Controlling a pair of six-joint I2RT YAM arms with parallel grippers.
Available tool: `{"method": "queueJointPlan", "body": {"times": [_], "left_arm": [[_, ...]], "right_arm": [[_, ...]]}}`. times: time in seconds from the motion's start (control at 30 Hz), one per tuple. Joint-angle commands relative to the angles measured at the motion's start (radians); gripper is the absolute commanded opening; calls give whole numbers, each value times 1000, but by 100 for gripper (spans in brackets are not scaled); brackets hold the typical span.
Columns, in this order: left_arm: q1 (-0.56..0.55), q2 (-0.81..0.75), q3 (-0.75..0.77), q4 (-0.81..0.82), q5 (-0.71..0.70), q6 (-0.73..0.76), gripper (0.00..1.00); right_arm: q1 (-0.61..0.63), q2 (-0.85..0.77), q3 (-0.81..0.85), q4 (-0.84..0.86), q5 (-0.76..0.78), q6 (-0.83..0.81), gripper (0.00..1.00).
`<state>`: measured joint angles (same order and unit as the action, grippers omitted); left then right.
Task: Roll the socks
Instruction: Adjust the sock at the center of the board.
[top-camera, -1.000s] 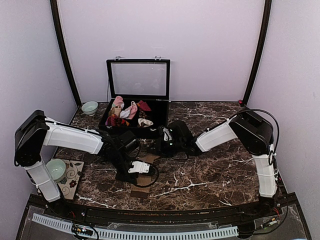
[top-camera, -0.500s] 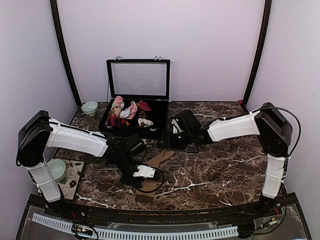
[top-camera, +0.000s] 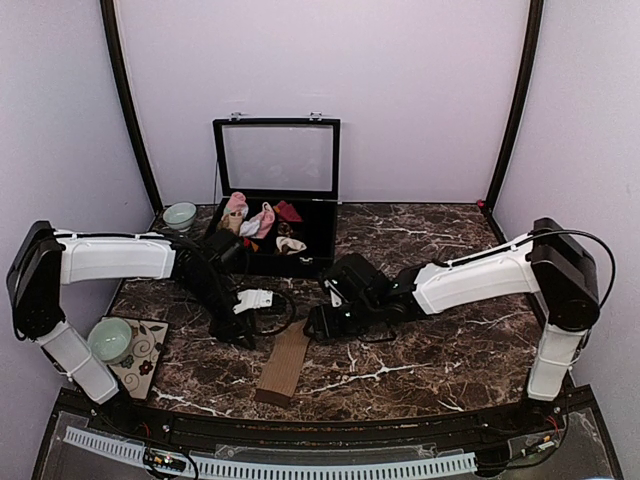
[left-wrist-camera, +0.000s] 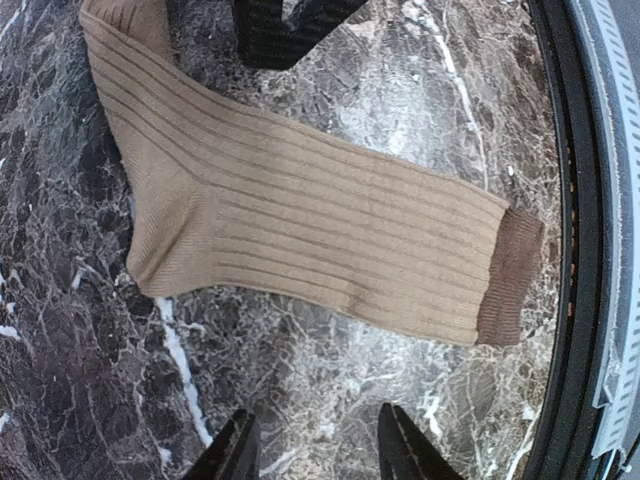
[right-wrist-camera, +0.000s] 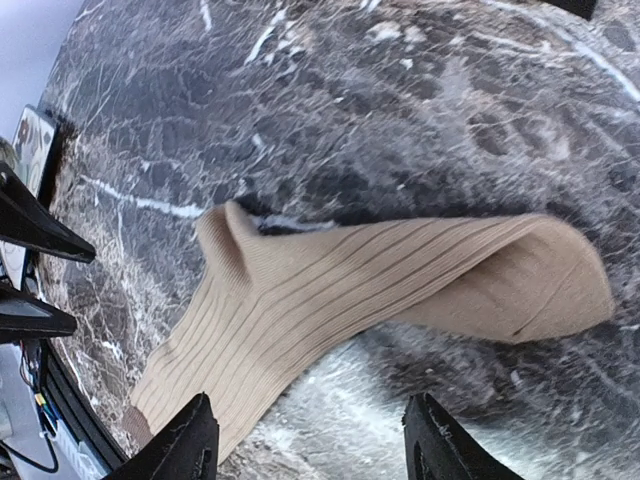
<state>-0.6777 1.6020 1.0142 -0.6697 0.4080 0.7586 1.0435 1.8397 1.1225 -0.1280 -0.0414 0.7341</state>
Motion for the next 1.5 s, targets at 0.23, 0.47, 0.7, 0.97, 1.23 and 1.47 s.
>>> {"method": "queueJointPlan", "body": {"times": [0.23, 0.47, 0.7, 0.97, 1.23, 1.47], "left_arm": [[140, -25, -10, -77, 162, -44, 45], [241, 1, -2, -90, 170, -75, 45], [253, 9, 15, -89, 134, -101, 45], [273, 34, 28, -89, 80, -119, 44], [276, 48, 51, -101, 76, -128, 44], [276, 58, 71, -113, 83, -133, 43]], "right_arm": [[289, -11, -63, 113, 128, -516, 78], [327, 19, -58, 152, 39, -788, 78], [373, 115, 22, 122, 98, -893, 73], [386, 189, 72, 97, 87, -905, 49], [311, 187, 63, 67, 21, -848, 7], [199, 3, -28, 52, -2, -788, 0]]}}
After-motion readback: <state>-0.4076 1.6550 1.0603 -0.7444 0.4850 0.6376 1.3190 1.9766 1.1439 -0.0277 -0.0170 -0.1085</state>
